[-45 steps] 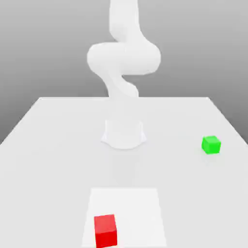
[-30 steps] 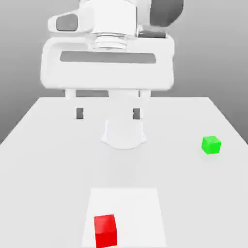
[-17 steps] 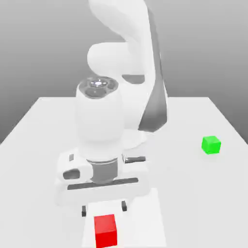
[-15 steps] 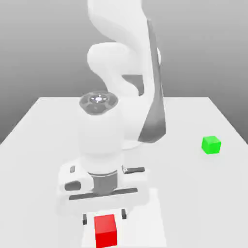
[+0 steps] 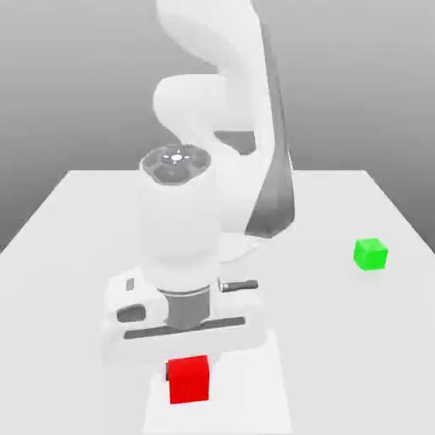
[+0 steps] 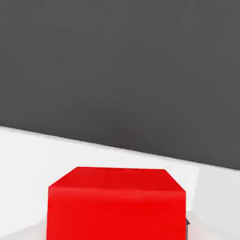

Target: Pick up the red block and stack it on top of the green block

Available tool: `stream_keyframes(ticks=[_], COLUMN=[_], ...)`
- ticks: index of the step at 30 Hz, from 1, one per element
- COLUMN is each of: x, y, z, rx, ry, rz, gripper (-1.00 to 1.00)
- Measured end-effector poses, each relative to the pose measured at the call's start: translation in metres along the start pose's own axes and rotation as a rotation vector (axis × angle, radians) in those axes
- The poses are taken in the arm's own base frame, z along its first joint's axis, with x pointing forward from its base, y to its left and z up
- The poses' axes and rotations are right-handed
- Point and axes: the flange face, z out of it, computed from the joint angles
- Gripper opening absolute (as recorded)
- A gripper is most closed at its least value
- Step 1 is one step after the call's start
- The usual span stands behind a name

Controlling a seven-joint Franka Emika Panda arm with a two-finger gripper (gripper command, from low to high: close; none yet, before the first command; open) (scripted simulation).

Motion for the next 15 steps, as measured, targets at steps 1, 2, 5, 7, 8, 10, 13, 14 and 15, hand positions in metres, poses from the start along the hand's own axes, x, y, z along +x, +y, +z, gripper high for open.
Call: stream_keyframes(ticks=[1,2,5,7,8,10,13,14,15], x=[-0.016,-0.033,-0.096,-0.143,-0.165,-0.209,-0.273,-0.293,-0.311], y=[-0.019,-0.036,-0.090,-0.119,-0.130,-0.145,-0.158,-0.159,-0.159], z=[-0.002,-0.005,-0.010,-0.014,-0.015,-0.018,-0.021,-0.022,-0.023], rx=[0.005,0.010,0.020,0.024,0.025,0.026,0.025,0.023,0.021], ry=[-0.004,-0.007,-0.016,-0.023,-0.026,-0.030,-0.034,-0.035,-0.035], rz=[-0.058,-0.117,-0.317,-0.457,-0.520,-0.643,-0.821,-0.876,-0.927], gripper=[-1.00,-1.00,-1.00,-1.00,-1.00,-1.00,-1.00,-1.00,-1.00])
